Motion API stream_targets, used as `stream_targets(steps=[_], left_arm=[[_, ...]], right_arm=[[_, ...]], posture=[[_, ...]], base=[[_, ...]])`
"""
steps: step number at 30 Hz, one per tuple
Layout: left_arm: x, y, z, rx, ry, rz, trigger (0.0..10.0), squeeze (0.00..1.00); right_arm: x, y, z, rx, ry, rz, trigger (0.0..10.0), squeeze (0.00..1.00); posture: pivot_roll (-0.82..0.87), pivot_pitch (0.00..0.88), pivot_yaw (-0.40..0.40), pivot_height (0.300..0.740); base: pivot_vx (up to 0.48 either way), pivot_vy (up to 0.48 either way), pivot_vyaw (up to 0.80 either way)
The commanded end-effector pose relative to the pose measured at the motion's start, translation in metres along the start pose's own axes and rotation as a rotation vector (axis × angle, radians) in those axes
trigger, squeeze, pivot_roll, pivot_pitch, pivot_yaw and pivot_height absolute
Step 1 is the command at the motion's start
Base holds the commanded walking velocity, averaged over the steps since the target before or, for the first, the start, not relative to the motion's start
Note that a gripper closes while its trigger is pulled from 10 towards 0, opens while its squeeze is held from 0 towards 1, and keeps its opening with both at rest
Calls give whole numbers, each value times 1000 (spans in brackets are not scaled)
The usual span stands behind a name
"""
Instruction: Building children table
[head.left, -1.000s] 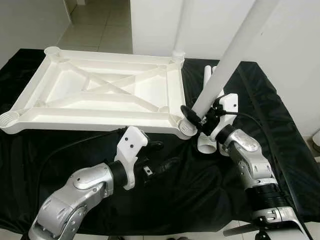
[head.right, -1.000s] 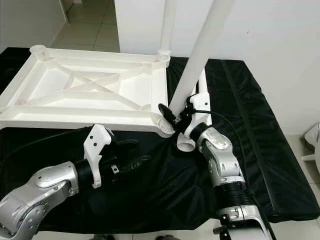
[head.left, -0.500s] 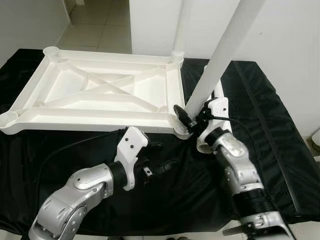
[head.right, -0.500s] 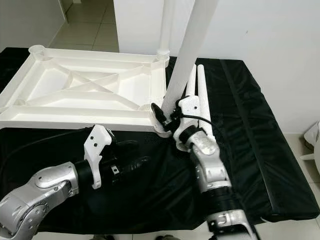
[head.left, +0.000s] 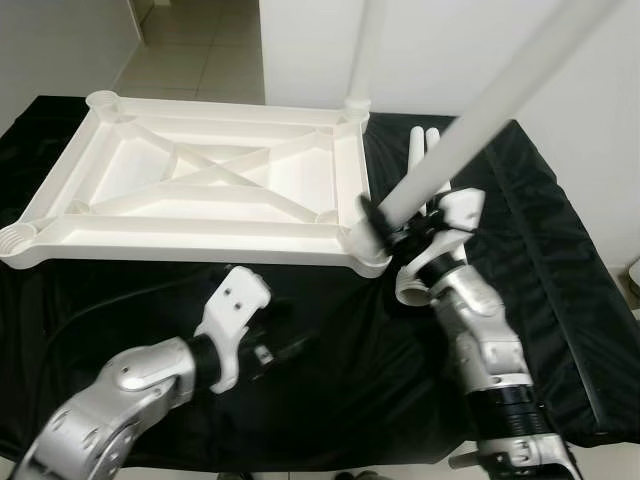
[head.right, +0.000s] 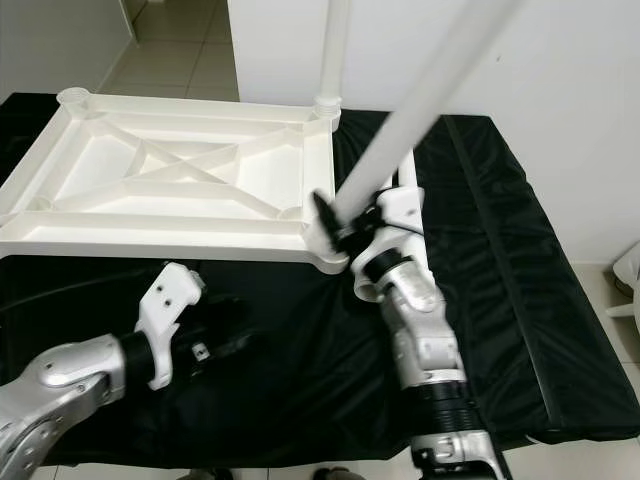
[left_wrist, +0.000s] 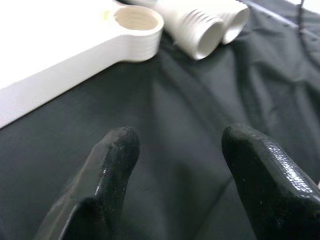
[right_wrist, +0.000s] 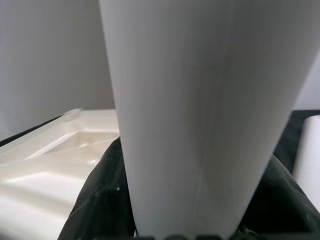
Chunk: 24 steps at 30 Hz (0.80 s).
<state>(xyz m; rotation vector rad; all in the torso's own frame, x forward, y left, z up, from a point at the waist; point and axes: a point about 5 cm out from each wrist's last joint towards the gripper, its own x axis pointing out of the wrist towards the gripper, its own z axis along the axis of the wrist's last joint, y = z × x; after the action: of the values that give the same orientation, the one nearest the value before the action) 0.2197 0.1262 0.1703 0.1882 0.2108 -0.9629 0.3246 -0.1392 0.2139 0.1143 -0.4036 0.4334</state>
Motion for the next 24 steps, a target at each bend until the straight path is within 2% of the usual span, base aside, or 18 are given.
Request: stream_targets(steps=[1,2,4,6,7,10,11,13,17,20,23,24], left_arm=[[-12,7,-12,2,70,-114,10000,0],[-16,14,-15,2,89,-90,10000,0],[-19,18,-17,2,99,-74,10000,0],[-23,31,-19,13,113,-17,10000,0],[-23,31,-19,13,113,-17,10000,0],[-29,59,-14,19,97,122,10000,0],[-29,59,-14,19,97,122,10000,0],[-30,73,-8,35,75,184,10000,0],[-30,78,-5,41,61,209,10000,0],[-21,93,13,57,-23,264,10000,0],[-16,96,19,77,-50,275,10000,0],[-8,100,29,80,-95,284,10000,0]], right_arm=[[-1,-14,9,-16,-41,-77,10000,0],[-2,-19,11,-19,-48,-106,10000,0],[-2,-21,12,-19,-52,-122,10000,0],[-4,-23,13,-21,-55,-144,10000,0],[-4,-23,13,-21,-55,-144,10000,0],[-8,-20,7,-20,-36,-147,10000,0],[-8,-20,7,-20,-36,-147,10000,0],[-11,-18,3,-15,-20,-146,10000,0],[-12,-18,2,-15,-14,-146,10000,0],[-17,-19,-2,-10,8,-159,10000,0],[-18,-19,-3,-10,16,-161,10000,0],[-19,-18,-5,-11,26,-159,10000,0]], posture=[[-15,150,-4,740],[-15,148,-3,740],[-15,148,-3,740],[-12,145,-4,740],[-12,145,-4,740],[-8,136,-4,740],[-8,136,-4,740],[-7,134,-4,740],[-7,131,-6,740],[-9,130,-4,740],[-10,128,-2,740],[-10,131,-3,740]], base=[[0,0,0],[0,0,0],[0,0,0],[0,0,0],[0,0,0],[0,0,0],[0,0,0],[0,0,0],[0,0,0],[0,0,0],[0,0,0],[0,0,0]])
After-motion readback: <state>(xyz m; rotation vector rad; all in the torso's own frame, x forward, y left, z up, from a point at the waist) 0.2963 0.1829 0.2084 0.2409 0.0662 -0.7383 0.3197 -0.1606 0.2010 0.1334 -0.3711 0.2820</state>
